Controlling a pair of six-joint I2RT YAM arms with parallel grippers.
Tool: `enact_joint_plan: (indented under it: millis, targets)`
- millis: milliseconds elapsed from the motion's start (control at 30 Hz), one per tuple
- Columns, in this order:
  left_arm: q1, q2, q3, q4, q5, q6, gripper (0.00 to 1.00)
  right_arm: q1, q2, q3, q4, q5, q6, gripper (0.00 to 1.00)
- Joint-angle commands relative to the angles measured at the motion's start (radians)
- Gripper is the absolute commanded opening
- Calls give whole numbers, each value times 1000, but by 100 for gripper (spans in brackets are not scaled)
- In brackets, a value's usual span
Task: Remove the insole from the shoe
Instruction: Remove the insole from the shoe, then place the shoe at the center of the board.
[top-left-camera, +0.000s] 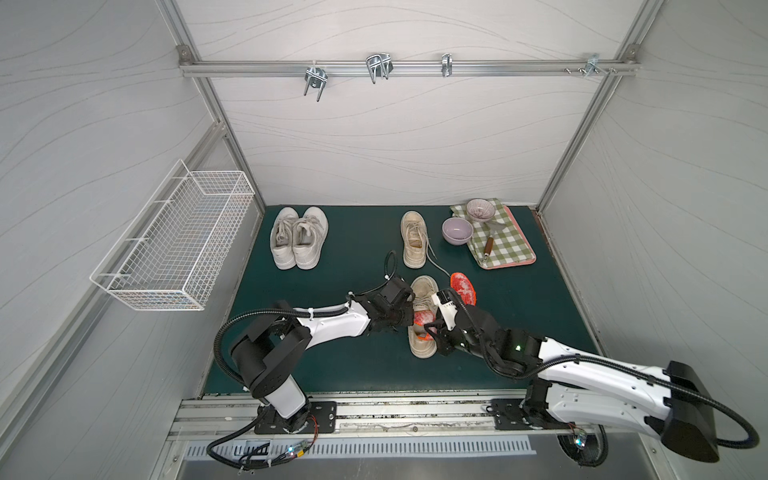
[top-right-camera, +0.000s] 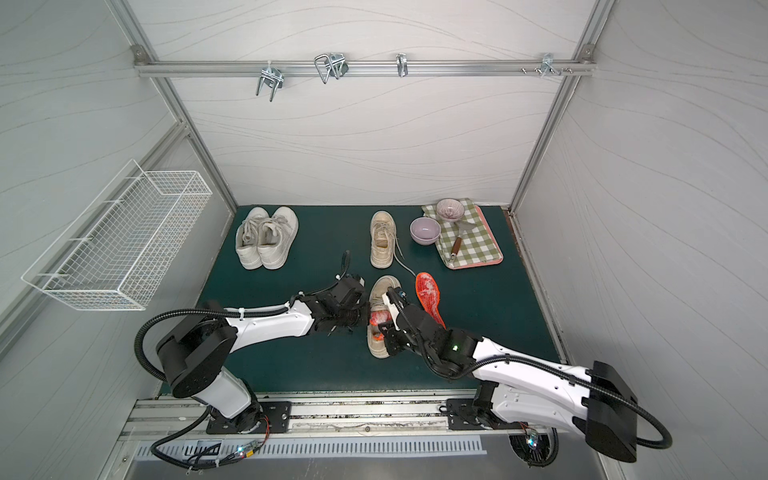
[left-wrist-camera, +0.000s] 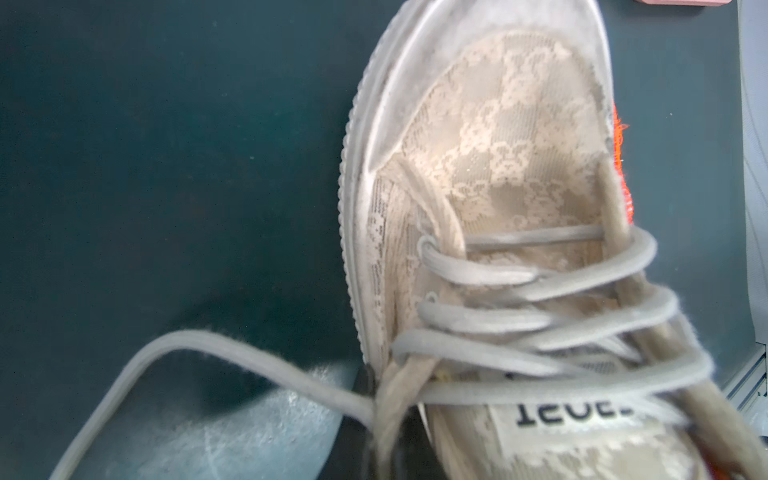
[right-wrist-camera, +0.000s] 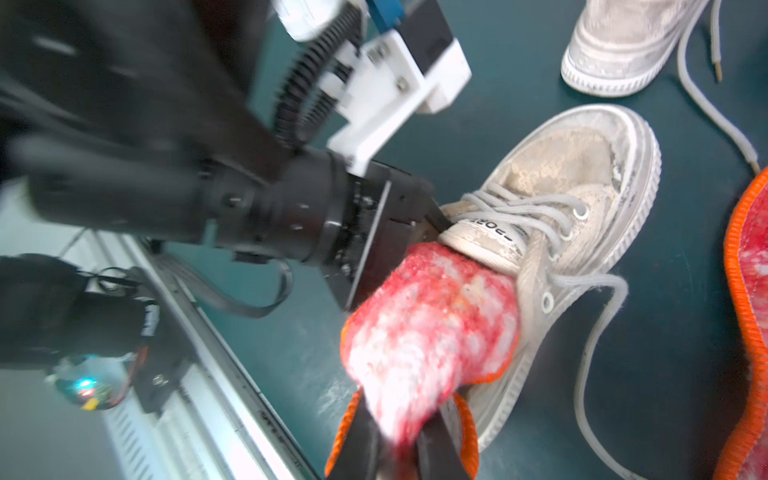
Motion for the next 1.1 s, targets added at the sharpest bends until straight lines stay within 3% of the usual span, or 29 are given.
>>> enact_joint_plan:
  millis: [0,467,700,1067]
  targets:
    - [38,21,-24,-69,-133,-4,0,10,-85,-3,19,33,-27,0]
    - [48,-183,-112,-163,-144,52,0,3,-304,-57,-189,230,22,0]
    - [188,-278,-61,-247,-160,140,0,-35,-312,-62,-245,266,70,0]
    - [449,7,287,-217,-79,203,0,-55,-289,-74,-289,263,160,0]
